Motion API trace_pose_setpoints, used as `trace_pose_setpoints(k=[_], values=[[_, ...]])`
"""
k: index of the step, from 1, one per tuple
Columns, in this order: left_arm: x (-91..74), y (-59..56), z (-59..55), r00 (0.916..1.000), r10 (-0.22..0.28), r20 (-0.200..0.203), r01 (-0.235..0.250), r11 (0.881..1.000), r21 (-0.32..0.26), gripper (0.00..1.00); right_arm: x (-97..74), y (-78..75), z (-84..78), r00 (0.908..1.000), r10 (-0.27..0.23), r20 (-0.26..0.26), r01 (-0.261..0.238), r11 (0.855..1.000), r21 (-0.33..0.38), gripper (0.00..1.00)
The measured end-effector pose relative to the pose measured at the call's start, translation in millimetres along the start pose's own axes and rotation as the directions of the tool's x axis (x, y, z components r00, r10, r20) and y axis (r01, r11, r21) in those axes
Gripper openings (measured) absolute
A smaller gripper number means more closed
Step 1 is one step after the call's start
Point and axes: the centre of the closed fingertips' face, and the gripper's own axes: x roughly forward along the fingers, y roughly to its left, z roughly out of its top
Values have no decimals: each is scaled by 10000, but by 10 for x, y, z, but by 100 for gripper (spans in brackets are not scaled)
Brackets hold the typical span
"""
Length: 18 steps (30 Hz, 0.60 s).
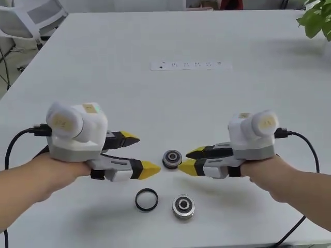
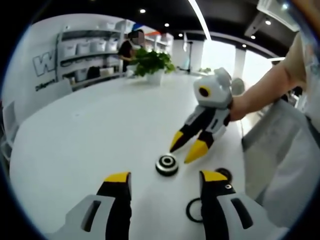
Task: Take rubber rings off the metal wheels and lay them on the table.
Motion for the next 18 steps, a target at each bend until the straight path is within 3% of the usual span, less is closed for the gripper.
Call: trace_pose_setpoints(k=[18], values=[[271, -15, 2, 9996, -267, -97, 268, 9996, 98, 48, 79, -45, -21, 10000, 14, 79, -11, 9992, -390, 20]])
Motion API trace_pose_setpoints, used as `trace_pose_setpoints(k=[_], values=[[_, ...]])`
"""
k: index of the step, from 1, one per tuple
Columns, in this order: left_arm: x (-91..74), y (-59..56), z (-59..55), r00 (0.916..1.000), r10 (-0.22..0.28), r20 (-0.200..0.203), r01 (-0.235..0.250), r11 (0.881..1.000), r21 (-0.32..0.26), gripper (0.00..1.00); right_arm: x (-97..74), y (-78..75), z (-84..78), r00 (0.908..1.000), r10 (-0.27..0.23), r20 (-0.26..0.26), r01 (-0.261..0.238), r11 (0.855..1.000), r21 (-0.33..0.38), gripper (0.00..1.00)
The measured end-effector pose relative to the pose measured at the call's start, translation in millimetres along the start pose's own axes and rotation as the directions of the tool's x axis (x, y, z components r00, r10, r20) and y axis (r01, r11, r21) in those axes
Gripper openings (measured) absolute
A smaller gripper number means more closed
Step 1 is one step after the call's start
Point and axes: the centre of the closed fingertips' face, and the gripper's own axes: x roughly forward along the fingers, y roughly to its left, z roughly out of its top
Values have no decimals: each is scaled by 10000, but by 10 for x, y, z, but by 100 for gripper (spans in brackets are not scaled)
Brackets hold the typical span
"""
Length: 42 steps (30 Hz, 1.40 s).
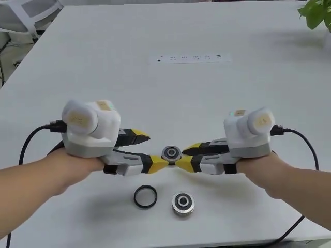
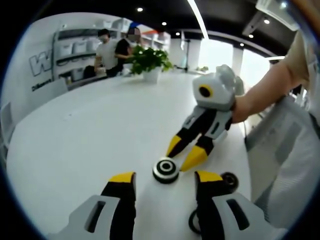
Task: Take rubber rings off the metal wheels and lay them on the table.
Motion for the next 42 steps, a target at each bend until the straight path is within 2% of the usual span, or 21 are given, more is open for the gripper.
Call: trace_pose_setpoints(k=[8, 14, 23, 33, 39, 42], values=[[114, 6, 18, 10000, -38, -1, 38, 10000, 58, 44, 11, 18, -6, 10000, 25, 27, -24, 9994, -342, 16], [172, 3, -4, 9999, -129, -111, 131, 9997, 197, 40, 17, 13, -14, 10000, 8, 42, -6, 9993, -379, 15], [264, -73, -12, 9992, -258, -309, 272, 9986, 463, 34, 20, 13, -15, 10000, -29, 80, 32, 9990, -440, 14], [315, -69, -52, 9982, -289, -529, 319, 9979, 568, 26, 22, 12, -12, 9999, -44, 127, 49, 9991, -432, 11], [329, -46, -56, 9986, -127, -511, 162, 9976, 677, 20, 17, 12, -12, 9999, -64, 132, 70, 9989, -466, 11], [333, 2, -54, 9989, 135, -445, -105, 9977, 662, 15, 17, 14, -13, 9999, -72, 131, 78, 9989, -468, 11]])
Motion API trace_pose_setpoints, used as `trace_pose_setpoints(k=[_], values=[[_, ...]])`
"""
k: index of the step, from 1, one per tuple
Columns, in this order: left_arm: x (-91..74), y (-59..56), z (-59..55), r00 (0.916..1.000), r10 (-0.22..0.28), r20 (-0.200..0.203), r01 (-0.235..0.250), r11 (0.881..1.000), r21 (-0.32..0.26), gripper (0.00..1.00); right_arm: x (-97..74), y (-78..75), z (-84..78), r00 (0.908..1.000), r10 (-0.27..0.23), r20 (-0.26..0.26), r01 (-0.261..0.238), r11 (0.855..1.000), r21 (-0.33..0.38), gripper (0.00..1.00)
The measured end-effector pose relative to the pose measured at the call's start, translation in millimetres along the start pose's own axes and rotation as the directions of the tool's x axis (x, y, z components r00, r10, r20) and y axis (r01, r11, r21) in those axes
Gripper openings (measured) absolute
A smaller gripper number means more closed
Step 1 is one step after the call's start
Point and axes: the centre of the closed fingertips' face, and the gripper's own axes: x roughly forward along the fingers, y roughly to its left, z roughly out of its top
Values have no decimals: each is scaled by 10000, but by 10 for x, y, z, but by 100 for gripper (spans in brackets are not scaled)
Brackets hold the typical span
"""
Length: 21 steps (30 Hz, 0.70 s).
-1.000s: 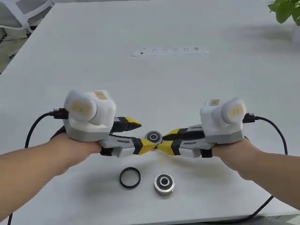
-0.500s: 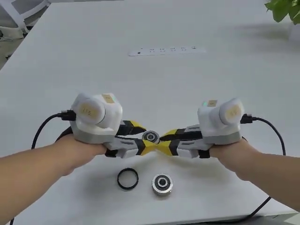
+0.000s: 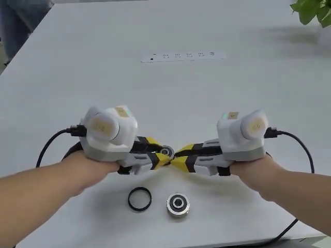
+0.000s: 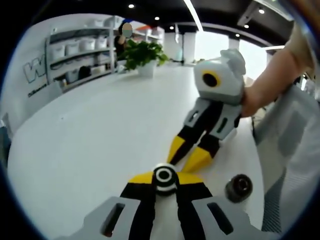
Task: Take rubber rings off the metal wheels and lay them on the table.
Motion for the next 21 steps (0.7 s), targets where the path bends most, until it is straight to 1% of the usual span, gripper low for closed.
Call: trace_pose_setpoints(k=[1, 4, 10, 13, 16, 21], values=[[3, 14, 0, 9999, 100, 5, -100, 9999, -49, 14, 1, -1, 1, 10000, -20, 16, 20, 10000, -23, 10], [-1, 12, -3, 9999, 170, 20, -170, 9998, 99, 14, 1, 2, 0, 10000, -55, 16, 55, 10000, -26, 10], [-13, 16, -7, 9992, 375, 133, -374, 9993, -69, 14, 8, 14, 0, 9996, -264, -136, 261, 9993, -258, 10], [-8, 19, -10, 9986, 497, 159, -495, 9987, -106, 14, 5, 1, -10, 9992, -362, -169, 360, 9993, -115, 9], [-5, 24, -10, 9983, 566, 162, -565, 9984, -91, 14, 8, 7, -10, 9987, -458, -212, 455, 9989, -134, 8], [0, 23, -10, 9972, 725, 181, -724, 9973, -84, 14, 8, -1, -14, 9977, -606, -296, 610, 9981, 108, 7]])
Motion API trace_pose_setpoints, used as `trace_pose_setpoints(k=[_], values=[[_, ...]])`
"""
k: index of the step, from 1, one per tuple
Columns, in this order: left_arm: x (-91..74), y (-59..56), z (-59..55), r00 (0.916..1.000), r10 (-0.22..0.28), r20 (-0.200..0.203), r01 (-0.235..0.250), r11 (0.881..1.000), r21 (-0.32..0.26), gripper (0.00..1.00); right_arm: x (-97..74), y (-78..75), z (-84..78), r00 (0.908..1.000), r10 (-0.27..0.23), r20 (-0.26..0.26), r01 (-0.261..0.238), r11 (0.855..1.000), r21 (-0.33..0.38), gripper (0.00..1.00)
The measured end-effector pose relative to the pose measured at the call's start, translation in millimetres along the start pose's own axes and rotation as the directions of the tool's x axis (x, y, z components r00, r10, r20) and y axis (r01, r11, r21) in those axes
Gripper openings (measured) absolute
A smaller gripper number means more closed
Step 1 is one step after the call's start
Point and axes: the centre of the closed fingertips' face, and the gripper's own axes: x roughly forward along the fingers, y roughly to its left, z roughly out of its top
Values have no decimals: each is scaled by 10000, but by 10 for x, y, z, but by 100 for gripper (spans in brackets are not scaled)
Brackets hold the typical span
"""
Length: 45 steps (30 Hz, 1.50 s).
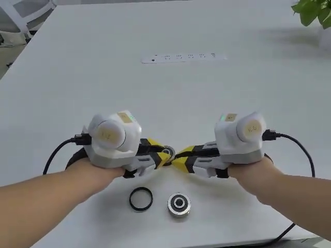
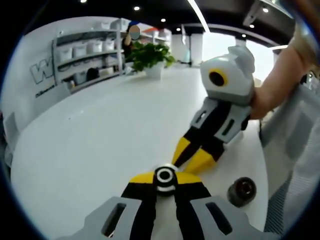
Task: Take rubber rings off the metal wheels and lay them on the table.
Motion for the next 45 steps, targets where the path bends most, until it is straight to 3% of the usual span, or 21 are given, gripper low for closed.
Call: trace_pose_setpoints(k=[7, 8, 9, 14, 17, 24, 37, 45], values=[[6, -8, -1, 9999, 157, -65, -156, 9998, 104, 14, -4, -11, -10, 9998, -154, -98, 156, 9997, 165, 3], [7, -10, -1, 9999, 156, -67, -155, 9998, 114, 14, -35, -62, -78, 9978, -450, -490, 453, 9990, 61, 0], [9, -8, 0, 9998, 183, -66, -182, 9998, 118, 14, -10, -36, -34, 9993, -291, -235, 297, 9993, 234, 0], [13, -7, 1, 9997, 215, -76, -213, 9996, 186, 14, 12, -41, -24, 9997, -198, -137, 205, 9983, 541, 0], [15, -7, -2, 9996, 247, -111, -243, 9989, 406, 14, 8, -61, -13, 9998, -158, 156, 133, 9886, 1497, 0], [7, -16, -7, 9995, 205, -230, -193, 9984, 533, 13, -35, -141, 28, 9976, -352, 593, 194, 9682, 2495, 0], [5, -85, -10, 9986, 102, -523, -72, 9984, 563, 13, -110, -158, 120, 9922, -433, 1168, 30, 9456, 3254, 0], [11, -95, -10, 9984, 160, -536, -123, 9975, 695, 13, -133, -115, 138, 9920, -324, 1222, -95, 9449, 3273, 0]])
